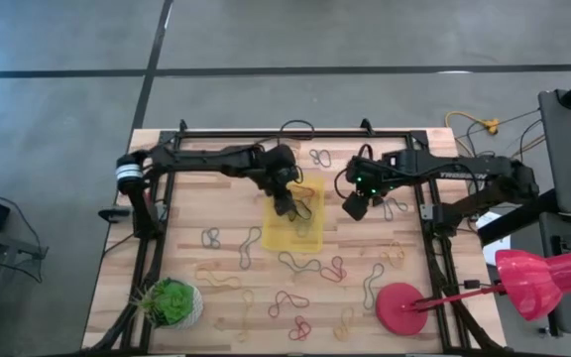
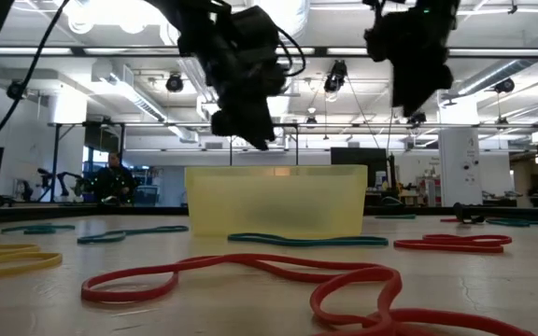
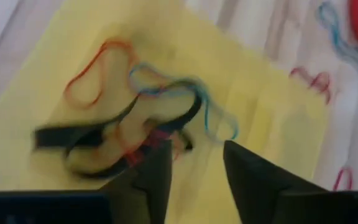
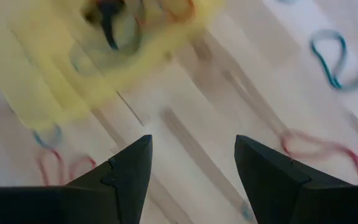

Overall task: Pick and place rubber bands into bin
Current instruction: Put the red rubber band into the yellow bin

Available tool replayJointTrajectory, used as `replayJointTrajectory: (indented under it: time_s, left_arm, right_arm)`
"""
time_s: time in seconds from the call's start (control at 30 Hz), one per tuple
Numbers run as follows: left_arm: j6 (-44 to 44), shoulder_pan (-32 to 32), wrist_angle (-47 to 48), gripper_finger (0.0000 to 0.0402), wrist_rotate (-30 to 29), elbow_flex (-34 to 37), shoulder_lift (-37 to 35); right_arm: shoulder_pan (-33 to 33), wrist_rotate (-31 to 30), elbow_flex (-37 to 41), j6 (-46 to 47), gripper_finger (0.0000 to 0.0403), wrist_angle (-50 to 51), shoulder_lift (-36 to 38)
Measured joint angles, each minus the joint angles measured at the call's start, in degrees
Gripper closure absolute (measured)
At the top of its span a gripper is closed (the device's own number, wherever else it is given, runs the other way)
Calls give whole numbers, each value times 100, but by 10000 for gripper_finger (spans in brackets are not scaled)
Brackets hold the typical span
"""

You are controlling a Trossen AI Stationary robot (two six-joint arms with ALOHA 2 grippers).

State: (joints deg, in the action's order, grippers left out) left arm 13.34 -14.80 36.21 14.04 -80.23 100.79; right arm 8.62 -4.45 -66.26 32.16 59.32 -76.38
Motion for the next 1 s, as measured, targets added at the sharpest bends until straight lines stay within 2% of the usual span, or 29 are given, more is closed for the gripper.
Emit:
replayJointTrajectory:
  time_s: [0.1, 0.2, 0.3, 0.4, 0.57, 0.7, 0.83, 1.0]
  left_arm:
    - [-209, -139, 417, 245, -311, 1, -402]
    - [-347, -286, 725, 238, -933, 3, -913]
    - [-519, -448, 854, 238, -1419, 65, -1379]
    - [-497, -621, 904, 237, -1480, 163, -1760]
    - [-456, -765, 1111, 237, -1507, 631, -2265]
    - [-200, -764, 1075, 237, -1502, 1198, -2577]
    - [-162, -764, 935, 237, -1500, 1707, -2768]
    - [-161, -764, 741, 237, -1481, 2017, -2808]
  right_arm:
    - [385, 220, -87, 91, 188, -645, -234]
    - [955, 273, -395, 359, 188, -1070, -739]
    - [1388, 262, -854, 33, 188, -1189, -1407]
    - [1659, 308, -1383, -327, 188, -1011, -2157]
    - [1913, 230, -1979, -1078, 188, -69, -3027]
    - [2055, -55, -1829, -1358, 188, 505, -3163]
    - [2234, -42, -1332, -1426, 188, 545, -2931]
    - [2467, 70, -614, -516, 188, 820, -2570]
